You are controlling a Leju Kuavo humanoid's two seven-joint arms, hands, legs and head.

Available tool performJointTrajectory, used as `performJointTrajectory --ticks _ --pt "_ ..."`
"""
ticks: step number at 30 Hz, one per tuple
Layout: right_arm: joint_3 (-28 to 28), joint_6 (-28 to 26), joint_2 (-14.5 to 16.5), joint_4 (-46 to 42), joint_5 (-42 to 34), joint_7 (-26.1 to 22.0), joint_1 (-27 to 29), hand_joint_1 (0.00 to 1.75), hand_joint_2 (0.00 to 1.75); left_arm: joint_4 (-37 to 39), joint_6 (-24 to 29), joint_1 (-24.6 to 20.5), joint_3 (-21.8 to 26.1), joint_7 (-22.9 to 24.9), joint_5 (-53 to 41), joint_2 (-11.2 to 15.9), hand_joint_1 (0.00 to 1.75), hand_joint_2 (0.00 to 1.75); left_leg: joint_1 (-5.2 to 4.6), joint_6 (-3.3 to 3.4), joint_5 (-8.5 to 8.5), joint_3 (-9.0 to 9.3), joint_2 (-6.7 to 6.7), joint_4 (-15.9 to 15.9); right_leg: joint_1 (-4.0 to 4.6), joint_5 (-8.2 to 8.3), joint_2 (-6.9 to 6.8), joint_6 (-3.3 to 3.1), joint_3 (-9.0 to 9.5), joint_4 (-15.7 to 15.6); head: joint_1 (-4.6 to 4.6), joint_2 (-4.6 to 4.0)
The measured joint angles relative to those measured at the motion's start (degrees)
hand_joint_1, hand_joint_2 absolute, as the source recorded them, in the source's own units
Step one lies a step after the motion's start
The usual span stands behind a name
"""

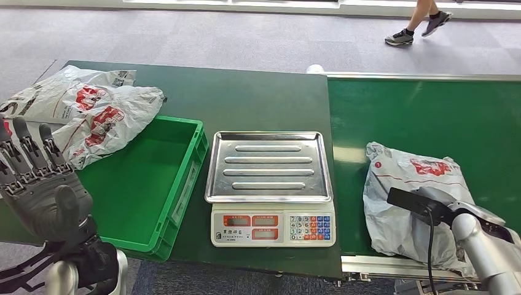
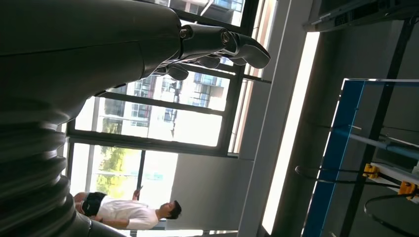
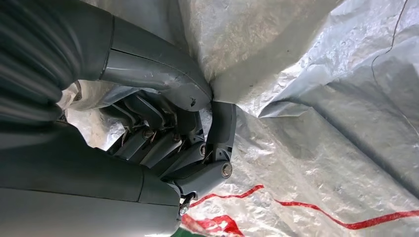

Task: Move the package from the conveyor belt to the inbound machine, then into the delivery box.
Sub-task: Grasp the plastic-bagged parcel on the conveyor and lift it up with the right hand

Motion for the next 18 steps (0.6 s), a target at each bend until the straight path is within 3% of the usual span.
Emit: performJointTrajectory --ticks 8,9,12,13,18 --pt "0.9 -1.4 0.0 0.0 1.1 0.0 -1.7 1.75 1.75 -0.7 0.5 0.0 0.0 0.0 -0.1 0.0 0.0 1.75 0.0 0.0 0.0 0.01 -0.04 0.0 0.0 0.0 -0.07 0.0 0.02 0.0 0.0 0.0" --pt "0.9 -1.5 0.0 0.0 1.1 0.0 -1.7 1.51 1.75 -0.7 0.5 0.0 0.0 0.0 -0.1 0.0 0.0 1.75 0.0 0.0 0.0 0.01 -0.03 0.0 0.0 0.0 -0.07 0.0 0.02 0.0 0.0 0.0" --pt "0.9 -1.6 0.0 0.0 1.1 0.0 -1.8 0.24 1.75 -0.7 0.5 0.0 0.0 0.0 -0.1 0.0 0.0 1.75 0.0 0.0 0.0 0.0 -0.03 0.0 0.0 0.0 -0.06 0.0 0.02 0.0 0.0 0.0" --pt "0.9 -1.8 0.0 0.0 1.2 0.0 -1.8 0.05 1.75 -0.7 0.5 0.0 0.0 0.0 -0.1 0.0 0.0 1.75 0.0 0.0 0.0 0.0 -0.03 0.0 0.0 0.0 -0.07 0.0 0.02 0.0 0.0 0.0" --pt "1.4 -1.7 0.1 0.0 1.3 -0.8 -2.2 0.0 1.75 -0.7 0.4 0.0 0.0 0.0 -0.1 0.0 0.0 1.75 0.0 0.0 0.0 0.02 -0.03 0.0 0.0 0.0 -0.06 0.0 0.02 0.0 0.0 0.0"
